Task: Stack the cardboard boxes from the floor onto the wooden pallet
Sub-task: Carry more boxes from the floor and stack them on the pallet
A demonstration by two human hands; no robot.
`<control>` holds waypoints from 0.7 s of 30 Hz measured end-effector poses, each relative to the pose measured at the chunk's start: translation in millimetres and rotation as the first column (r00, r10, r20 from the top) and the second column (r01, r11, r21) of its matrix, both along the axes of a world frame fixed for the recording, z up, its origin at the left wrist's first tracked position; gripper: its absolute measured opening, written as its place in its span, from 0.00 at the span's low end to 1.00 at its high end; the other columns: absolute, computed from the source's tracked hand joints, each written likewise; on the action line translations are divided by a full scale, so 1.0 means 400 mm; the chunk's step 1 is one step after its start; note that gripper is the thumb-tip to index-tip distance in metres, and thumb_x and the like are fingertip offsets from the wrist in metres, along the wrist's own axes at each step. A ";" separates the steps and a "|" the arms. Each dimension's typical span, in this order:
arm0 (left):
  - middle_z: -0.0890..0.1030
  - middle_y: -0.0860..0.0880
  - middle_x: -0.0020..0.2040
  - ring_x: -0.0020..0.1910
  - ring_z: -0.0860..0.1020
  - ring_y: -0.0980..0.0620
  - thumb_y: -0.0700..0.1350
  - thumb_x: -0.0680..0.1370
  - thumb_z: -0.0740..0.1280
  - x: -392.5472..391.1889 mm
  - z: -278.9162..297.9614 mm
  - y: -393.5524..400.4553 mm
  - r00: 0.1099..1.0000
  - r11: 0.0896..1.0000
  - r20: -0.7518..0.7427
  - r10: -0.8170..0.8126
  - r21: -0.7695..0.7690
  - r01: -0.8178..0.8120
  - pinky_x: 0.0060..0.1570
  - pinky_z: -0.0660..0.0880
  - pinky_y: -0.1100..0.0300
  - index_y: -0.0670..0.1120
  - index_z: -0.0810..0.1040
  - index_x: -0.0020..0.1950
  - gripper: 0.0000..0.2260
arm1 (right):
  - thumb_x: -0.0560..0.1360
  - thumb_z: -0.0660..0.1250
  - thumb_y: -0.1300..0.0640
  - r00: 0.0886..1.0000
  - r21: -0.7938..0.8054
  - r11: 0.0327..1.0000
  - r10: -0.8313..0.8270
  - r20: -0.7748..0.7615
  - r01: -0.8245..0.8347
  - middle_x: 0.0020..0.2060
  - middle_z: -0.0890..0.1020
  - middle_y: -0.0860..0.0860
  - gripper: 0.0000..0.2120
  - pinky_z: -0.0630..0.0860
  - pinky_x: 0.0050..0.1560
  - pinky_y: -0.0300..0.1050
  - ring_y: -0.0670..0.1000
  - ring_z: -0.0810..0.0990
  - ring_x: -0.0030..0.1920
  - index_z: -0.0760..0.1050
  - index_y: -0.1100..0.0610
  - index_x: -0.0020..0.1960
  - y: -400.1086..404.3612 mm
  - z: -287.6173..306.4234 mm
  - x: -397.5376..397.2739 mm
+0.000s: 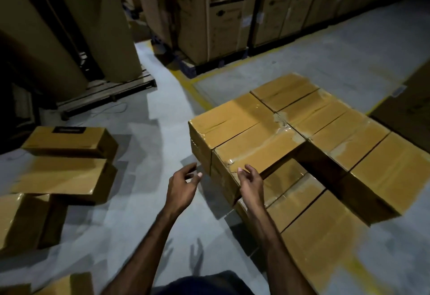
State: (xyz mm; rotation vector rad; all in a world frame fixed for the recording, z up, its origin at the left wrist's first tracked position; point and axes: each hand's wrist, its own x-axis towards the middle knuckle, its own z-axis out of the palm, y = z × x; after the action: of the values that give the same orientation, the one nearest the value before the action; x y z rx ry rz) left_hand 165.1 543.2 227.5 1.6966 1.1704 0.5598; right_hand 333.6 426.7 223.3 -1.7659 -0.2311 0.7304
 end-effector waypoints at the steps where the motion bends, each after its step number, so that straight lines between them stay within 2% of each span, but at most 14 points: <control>1: 0.82 0.51 0.69 0.62 0.82 0.51 0.48 0.82 0.72 -0.027 0.000 -0.005 1.000 1.000 0.005 0.019 -0.003 -0.019 0.65 0.78 0.52 0.47 0.79 0.74 0.20 | 0.84 0.68 0.51 1.000 -0.009 1.000 0.020 0.015 -0.020 0.58 0.77 0.44 0.20 0.75 0.58 0.46 0.47 0.76 0.58 0.74 0.53 0.74 0.004 -0.003 -0.025; 5: 0.81 0.53 0.69 0.59 0.81 0.57 0.47 0.82 0.72 -0.155 0.001 -0.031 0.994 0.994 0.047 0.101 -0.037 -0.100 0.62 0.75 0.59 0.48 0.78 0.75 0.21 | 0.83 0.69 0.53 0.995 -0.061 0.994 0.092 0.036 -0.090 0.52 0.78 0.41 0.21 0.76 0.59 0.47 0.50 0.79 0.60 0.74 0.54 0.75 0.020 -0.017 -0.146; 7: 0.82 0.53 0.68 0.55 0.79 0.60 0.46 0.82 0.72 -0.227 0.006 -0.043 0.986 0.988 0.080 0.148 -0.065 -0.143 0.60 0.73 0.62 0.48 0.78 0.74 0.20 | 0.83 0.69 0.54 0.988 -0.079 0.986 0.147 0.040 -0.144 0.54 0.79 0.42 0.21 0.75 0.60 0.46 0.51 0.79 0.62 0.74 0.56 0.75 0.027 -0.022 -0.222; 9: 0.82 0.52 0.68 0.55 0.80 0.60 0.46 0.82 0.72 -0.304 0.006 -0.055 0.972 0.976 0.109 0.206 -0.090 -0.197 0.60 0.73 0.62 0.47 0.79 0.74 0.20 | 0.83 0.69 0.55 0.978 -0.089 0.976 0.204 0.042 -0.200 0.57 0.78 0.45 0.21 0.73 0.59 0.45 0.48 0.77 0.60 0.73 0.56 0.75 0.029 -0.018 -0.307; 13: 0.82 0.51 0.68 0.57 0.80 0.58 0.46 0.81 0.73 -0.467 -0.018 -0.100 0.949 0.950 0.111 0.295 -0.142 -0.279 0.61 0.72 0.61 0.47 0.79 0.73 0.20 | 0.83 0.69 0.53 0.945 -0.124 0.942 0.321 0.066 -0.312 0.66 0.81 0.51 0.22 0.73 0.61 0.43 0.50 0.78 0.64 0.73 0.56 0.76 0.009 -0.021 -0.477; 15: 0.83 0.50 0.67 0.58 0.80 0.57 0.46 0.81 0.73 -0.550 -0.034 -0.123 0.933 0.932 0.116 0.340 -0.174 -0.318 0.62 0.73 0.60 0.47 0.79 0.73 0.20 | 0.84 0.69 0.51 0.916 -0.143 0.911 0.398 0.060 -0.386 0.69 0.80 0.51 0.22 0.73 0.61 0.44 0.50 0.78 0.65 0.73 0.54 0.76 -0.012 -0.024 -0.557; 21: 0.83 0.50 0.66 0.62 0.81 0.53 0.47 0.81 0.73 -0.774 -0.061 -0.180 0.867 0.870 0.150 0.475 -0.226 -0.437 0.68 0.76 0.51 0.48 0.79 0.73 0.20 | 0.84 0.68 0.49 0.807 -0.176 0.802 0.588 0.061 -0.571 0.68 0.79 0.50 0.21 0.73 0.62 0.43 0.47 0.77 0.63 0.73 0.52 0.75 -0.020 -0.015 -0.742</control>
State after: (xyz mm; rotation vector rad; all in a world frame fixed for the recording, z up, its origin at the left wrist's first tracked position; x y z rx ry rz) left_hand -144.6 471.3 203.0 1.1682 1.4359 0.8642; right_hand 36.7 418.7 217.3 -1.8947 -0.8470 1.1073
